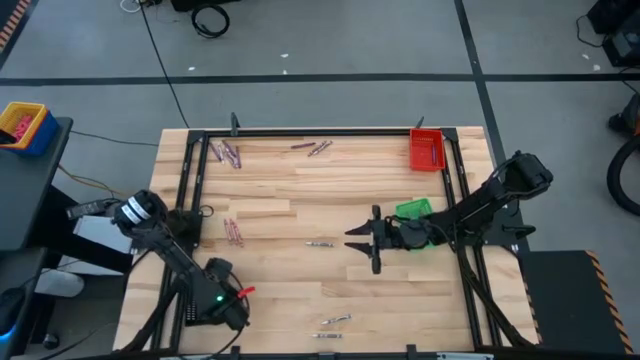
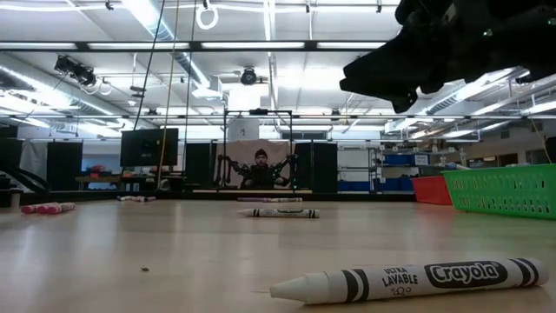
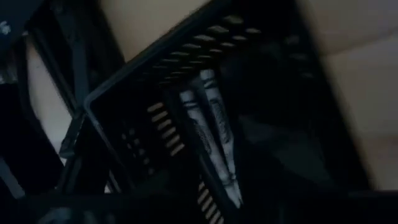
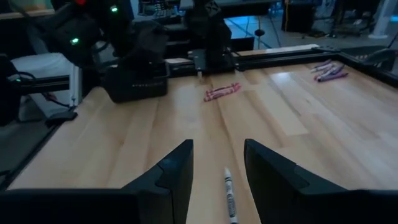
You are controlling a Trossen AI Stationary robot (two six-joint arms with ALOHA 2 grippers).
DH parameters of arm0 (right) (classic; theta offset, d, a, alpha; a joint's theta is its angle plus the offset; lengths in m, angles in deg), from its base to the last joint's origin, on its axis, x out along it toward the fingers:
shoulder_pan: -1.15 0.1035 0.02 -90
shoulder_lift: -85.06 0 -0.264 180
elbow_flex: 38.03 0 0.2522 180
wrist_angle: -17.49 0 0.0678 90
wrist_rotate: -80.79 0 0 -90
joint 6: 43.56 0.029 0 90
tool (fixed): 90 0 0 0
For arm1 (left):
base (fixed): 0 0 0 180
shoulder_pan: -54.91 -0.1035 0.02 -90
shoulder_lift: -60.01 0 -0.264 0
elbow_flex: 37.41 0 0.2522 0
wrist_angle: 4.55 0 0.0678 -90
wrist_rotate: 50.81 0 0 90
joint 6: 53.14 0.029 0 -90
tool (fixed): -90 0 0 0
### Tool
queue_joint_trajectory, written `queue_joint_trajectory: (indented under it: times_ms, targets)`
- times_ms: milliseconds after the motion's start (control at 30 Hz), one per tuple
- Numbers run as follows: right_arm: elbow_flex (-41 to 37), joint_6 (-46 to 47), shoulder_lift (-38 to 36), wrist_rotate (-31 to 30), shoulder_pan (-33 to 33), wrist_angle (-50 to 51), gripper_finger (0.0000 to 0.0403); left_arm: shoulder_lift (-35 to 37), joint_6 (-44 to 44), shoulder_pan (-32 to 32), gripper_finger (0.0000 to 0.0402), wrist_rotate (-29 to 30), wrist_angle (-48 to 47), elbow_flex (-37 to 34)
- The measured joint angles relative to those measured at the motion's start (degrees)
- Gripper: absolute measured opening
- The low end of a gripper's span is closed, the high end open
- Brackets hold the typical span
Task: Sort crayons
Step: Put the white crayon into the black bin
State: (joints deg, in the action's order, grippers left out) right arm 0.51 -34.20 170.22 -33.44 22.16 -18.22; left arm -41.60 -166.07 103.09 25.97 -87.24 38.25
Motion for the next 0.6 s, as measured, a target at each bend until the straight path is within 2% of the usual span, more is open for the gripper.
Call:
queue_joint_trajectory:
  times_ms: [133, 200, 300, 367, 467, 500, 600]
  targets:
    - [0.0, 0.2, 0.0, 0.0, 1.1, 0.0, 0.0147, 1.9, 6.0, -2.1, 0.0152, 0.2, -0.4, 2.6]
    - [0.0, 0.2, 0.0, 0.0, 1.5, 0.0, 0.0147, 3.5, 7.9, -3.3, 0.0165, 3.1, -1.5, 4.2]
    - [0.0, 0.2, 0.0, 0.0, 1.7, 0.0, 0.0147, 5.8, 11.1, -5.3, 0.0176, 12.9, -3.3, 7.0]
    - [0.0, 0.2, 0.0, 0.0, 1.7, 0.0, 0.0147, 7.4, 14.5, -6.8, 0.0177, 21.8, -3.1, 8.7]
    - [0.0, 0.2, 0.0, 0.0, 1.7, -0.1, 0.0147, 8.3, 24.2, -9.5, 0.0175, 36.4, -0.4, 9.8]
    - [0.0, 0.1, 0.0, 0.0, 1.7, -0.1, 0.0147, 8.4, 28.7, -10.9, 0.0174, 39.1, 1.9, 9.8]
    - [0.0, 0.1, 0.0, -0.1, 1.7, -0.1, 0.0147, 7.4, 43.3, -17.1, 0.0169, 40.5, 11.0, 9.8]
